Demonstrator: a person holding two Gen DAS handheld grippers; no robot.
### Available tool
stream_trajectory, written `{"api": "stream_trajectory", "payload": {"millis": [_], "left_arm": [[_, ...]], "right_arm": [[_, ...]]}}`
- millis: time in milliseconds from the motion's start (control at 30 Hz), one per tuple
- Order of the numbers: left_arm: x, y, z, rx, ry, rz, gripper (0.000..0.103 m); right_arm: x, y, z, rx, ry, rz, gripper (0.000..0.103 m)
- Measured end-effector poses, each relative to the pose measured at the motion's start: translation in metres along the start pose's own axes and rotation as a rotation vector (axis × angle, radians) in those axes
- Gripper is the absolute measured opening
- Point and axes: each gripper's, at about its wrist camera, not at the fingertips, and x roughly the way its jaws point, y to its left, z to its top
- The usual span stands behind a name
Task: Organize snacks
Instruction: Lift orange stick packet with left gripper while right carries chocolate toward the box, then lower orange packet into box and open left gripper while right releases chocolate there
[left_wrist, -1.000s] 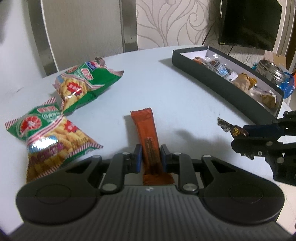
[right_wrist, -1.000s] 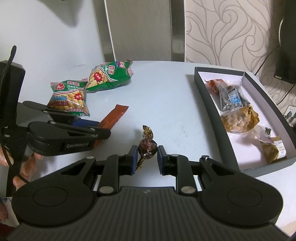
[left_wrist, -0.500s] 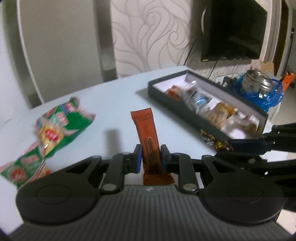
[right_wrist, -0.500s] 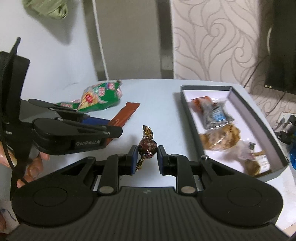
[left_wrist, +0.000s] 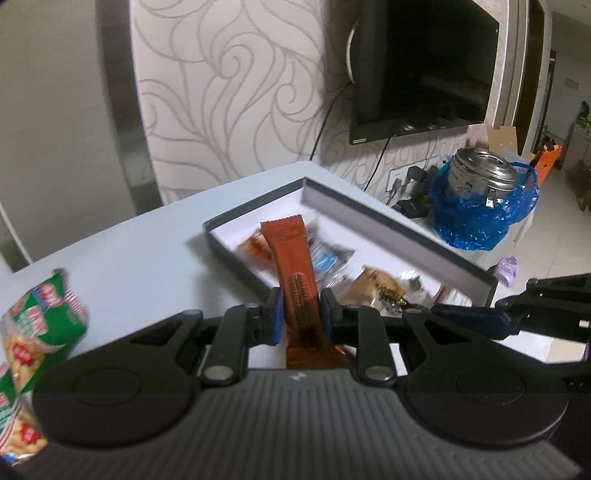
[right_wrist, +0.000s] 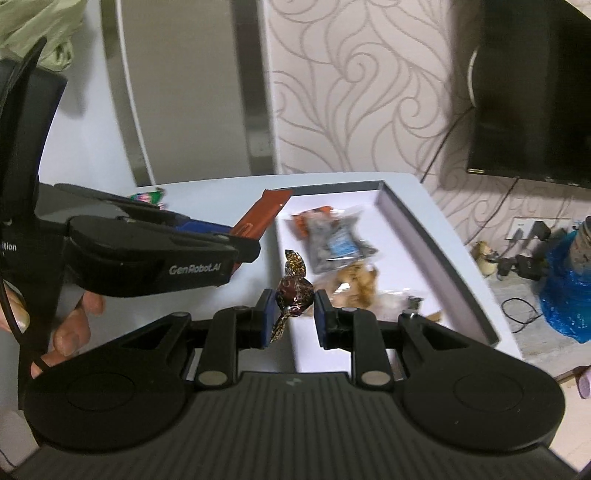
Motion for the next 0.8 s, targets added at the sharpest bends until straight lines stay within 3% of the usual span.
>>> {"api": "stream_trajectory", "payload": {"millis": [433, 800], "left_arm": [[0.041, -0.022, 0.02, -0.003, 0.007, 0.023, 0.025], [0.056, -0.023, 0.024, -0.007, 0.022, 0.05, 0.025]], "right_arm": [[0.028, -0.063, 0.004, 0.04, 0.04, -0.065, 0.027], [0.043, -0.075, 0.004, 0.03, 0.058, -0.039, 0.027]]}}
